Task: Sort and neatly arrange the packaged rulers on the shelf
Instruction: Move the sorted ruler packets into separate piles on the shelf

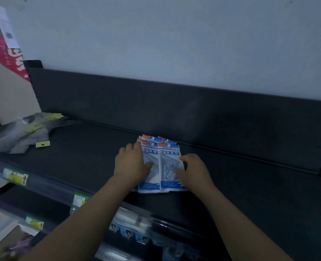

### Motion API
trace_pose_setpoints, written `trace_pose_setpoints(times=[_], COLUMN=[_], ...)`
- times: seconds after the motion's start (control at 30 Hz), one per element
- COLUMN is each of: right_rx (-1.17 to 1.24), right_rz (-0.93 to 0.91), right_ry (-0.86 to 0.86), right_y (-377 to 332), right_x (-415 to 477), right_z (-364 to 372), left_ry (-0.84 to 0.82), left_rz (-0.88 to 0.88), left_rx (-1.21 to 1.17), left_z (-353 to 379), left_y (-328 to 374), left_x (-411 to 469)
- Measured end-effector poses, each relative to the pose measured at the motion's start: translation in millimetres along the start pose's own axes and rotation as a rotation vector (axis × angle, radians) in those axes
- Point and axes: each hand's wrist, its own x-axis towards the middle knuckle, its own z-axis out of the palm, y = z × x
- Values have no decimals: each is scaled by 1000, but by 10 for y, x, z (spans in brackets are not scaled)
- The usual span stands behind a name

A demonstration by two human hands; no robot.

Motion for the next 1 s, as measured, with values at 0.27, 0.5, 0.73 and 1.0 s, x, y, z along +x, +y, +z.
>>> trace_pose_setpoints(times=[0.27, 0.5, 0.73, 1.0], right_rx=[-281, -438, -506, -589], right_rz=[-66, 85, 248, 408], right_ry=[174, 293, 382, 405], right_y=[201, 720, 1370, 2223], right_x=[-384, -840, -1287, -1674], right_z=[-404, -924, -1521, -2398], left_ry=[96, 29, -84, -307], left_rz=[396, 610, 788, 798], left_rx=[-125, -278, -351, -300], left_z=[61, 303, 513, 962], left_y=[578, 1343, 2248, 3521], left_x=[-141, -392, -715, -977])
